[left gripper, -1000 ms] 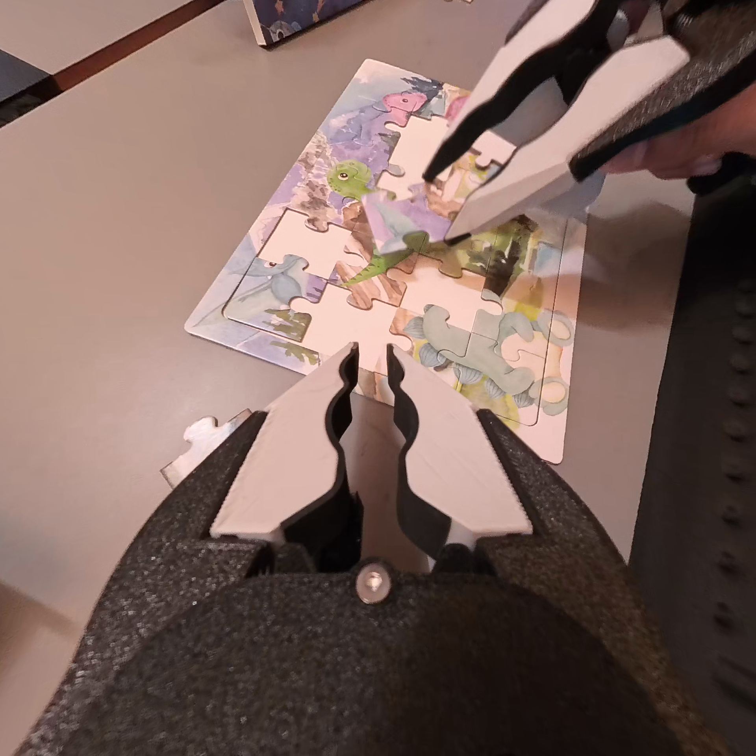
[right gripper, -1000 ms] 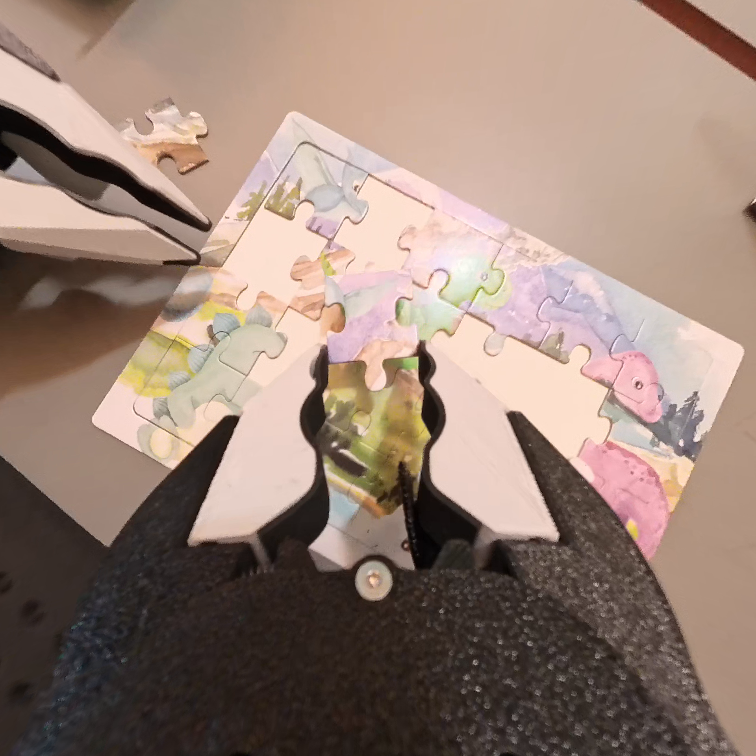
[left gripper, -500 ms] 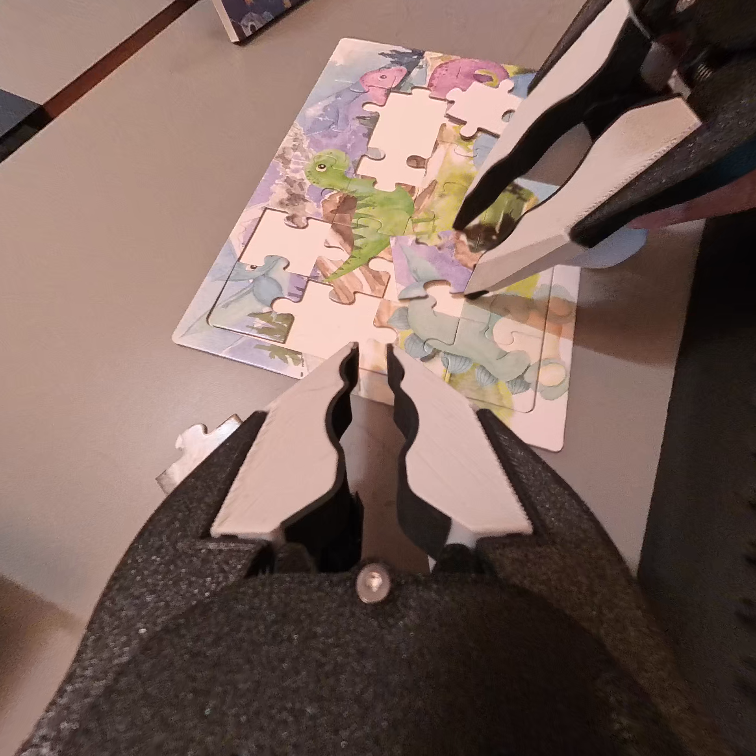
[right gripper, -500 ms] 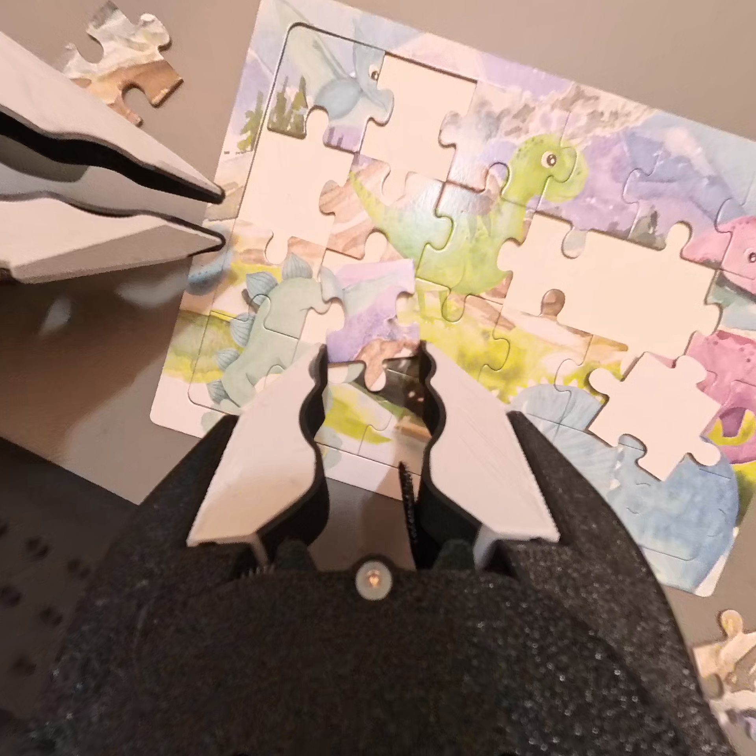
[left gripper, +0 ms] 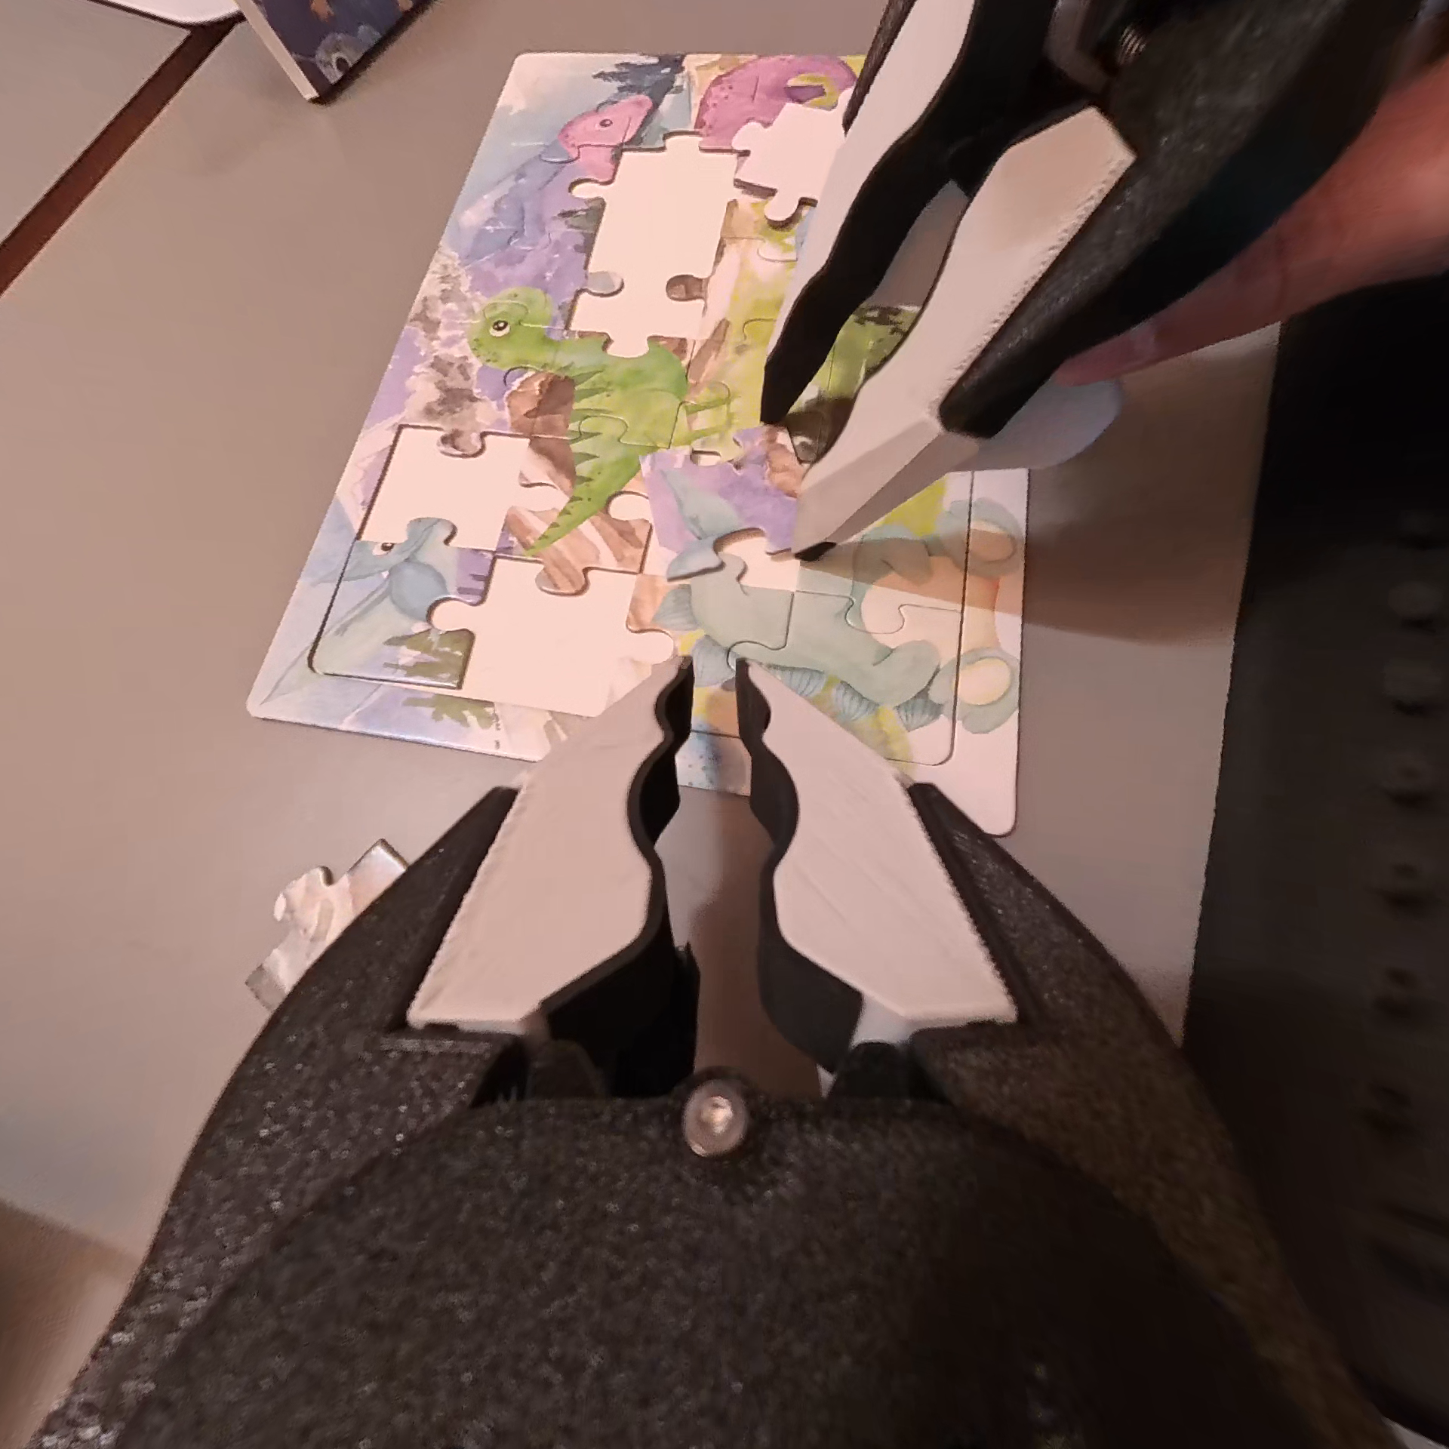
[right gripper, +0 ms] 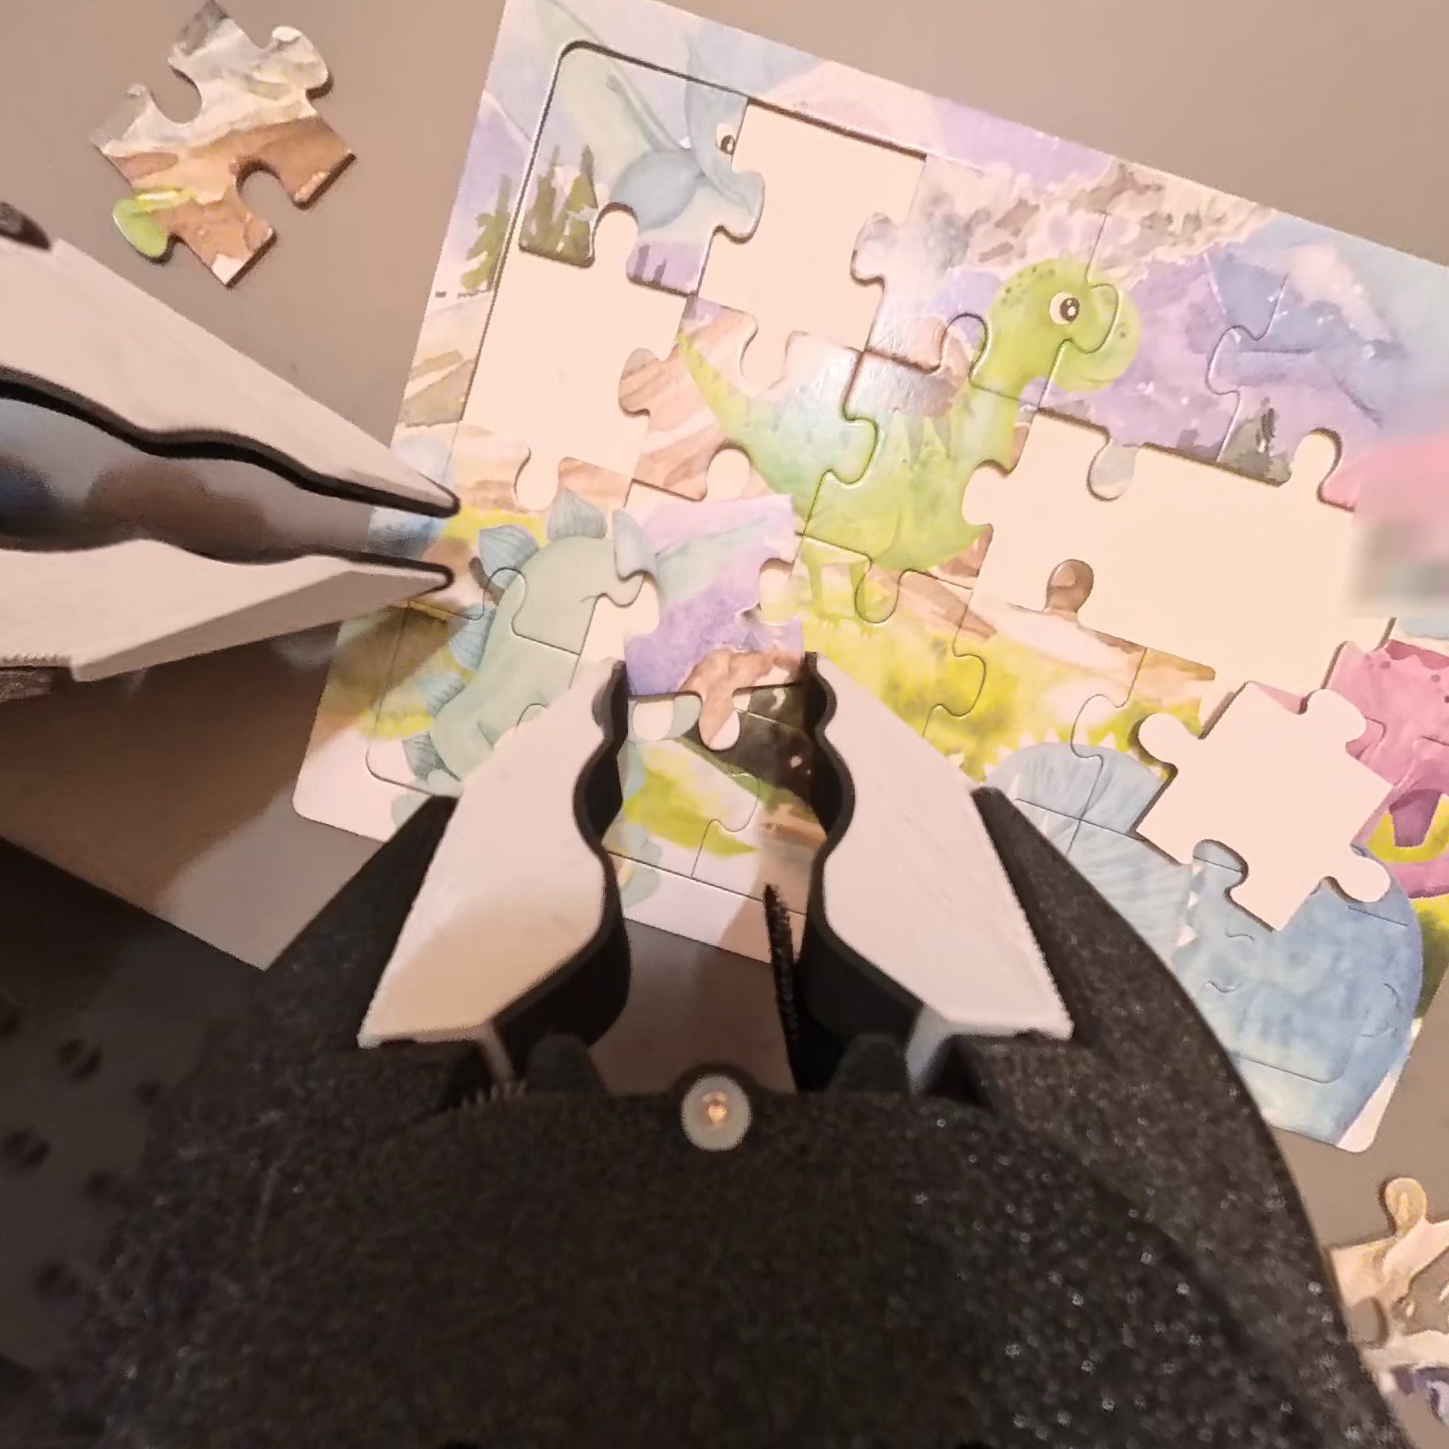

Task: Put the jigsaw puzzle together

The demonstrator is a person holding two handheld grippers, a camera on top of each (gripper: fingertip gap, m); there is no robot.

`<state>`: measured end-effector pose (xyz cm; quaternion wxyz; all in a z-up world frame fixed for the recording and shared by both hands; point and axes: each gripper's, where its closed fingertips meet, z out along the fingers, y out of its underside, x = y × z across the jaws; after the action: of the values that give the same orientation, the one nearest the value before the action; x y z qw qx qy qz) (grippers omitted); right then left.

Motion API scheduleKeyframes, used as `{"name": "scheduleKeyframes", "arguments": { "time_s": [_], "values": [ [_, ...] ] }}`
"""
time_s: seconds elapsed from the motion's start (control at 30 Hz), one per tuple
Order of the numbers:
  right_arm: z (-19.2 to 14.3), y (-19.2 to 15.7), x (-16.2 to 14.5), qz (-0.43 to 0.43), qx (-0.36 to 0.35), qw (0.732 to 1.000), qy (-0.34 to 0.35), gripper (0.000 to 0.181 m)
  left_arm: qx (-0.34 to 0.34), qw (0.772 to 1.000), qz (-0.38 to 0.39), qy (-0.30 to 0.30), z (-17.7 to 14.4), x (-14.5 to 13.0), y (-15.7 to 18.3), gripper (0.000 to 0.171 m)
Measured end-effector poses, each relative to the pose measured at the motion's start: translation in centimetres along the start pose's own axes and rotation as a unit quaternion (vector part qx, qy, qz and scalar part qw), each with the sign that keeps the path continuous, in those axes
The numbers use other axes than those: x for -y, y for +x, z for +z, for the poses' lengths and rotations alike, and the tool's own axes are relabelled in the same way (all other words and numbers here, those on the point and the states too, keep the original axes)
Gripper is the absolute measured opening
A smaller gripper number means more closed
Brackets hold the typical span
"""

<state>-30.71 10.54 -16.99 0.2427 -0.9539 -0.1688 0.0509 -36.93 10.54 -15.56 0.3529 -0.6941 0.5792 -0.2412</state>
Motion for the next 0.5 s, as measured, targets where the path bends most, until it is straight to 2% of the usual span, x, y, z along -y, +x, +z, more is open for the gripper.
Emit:
{"name": "scheduleKeyframes", "arguments": {
  "time_s": [0.2, 0.27, 0.33, 0.4, 0.5],
  "values": [
    [-0.4, 0.5, 0.0, -0.005, 0.02, 1.0, 0.003, 0.044, 0.009, 1.0, -0.006, 0.001, -0.1, -0.1, -0.5, 0.01],
    [-0.7, 1.2, 0.3, -0.033, 0.009, 0.999, 0.01, 0.044, 0.01, 1.0, -0.012, 0.004, -0.2, 0.0, -0.6, 0.01],
    [-1.1, 1.0, 1.3, -0.098, 0.014, 0.995, 0.029, 0.044, 0.017, 1.0, -0.016, 0.005, -0.4, -0.1, -1.1, 0.011],
    [-1.2, 1.7, 2.6, -0.175, -0.016, 0.983, 0.047, 0.044, 0.024, 0.999, -0.028, 0.004, -0.6, -0.2, -1.7, 0.011],
    [-0.5, 0.1, 4.2, -0.293, 0.025, 0.954, 0.061, 0.044, 0.03, 0.998, -0.045, 0.011, -1.0, -0.2, -2.4, 0.011]
  ]
}}
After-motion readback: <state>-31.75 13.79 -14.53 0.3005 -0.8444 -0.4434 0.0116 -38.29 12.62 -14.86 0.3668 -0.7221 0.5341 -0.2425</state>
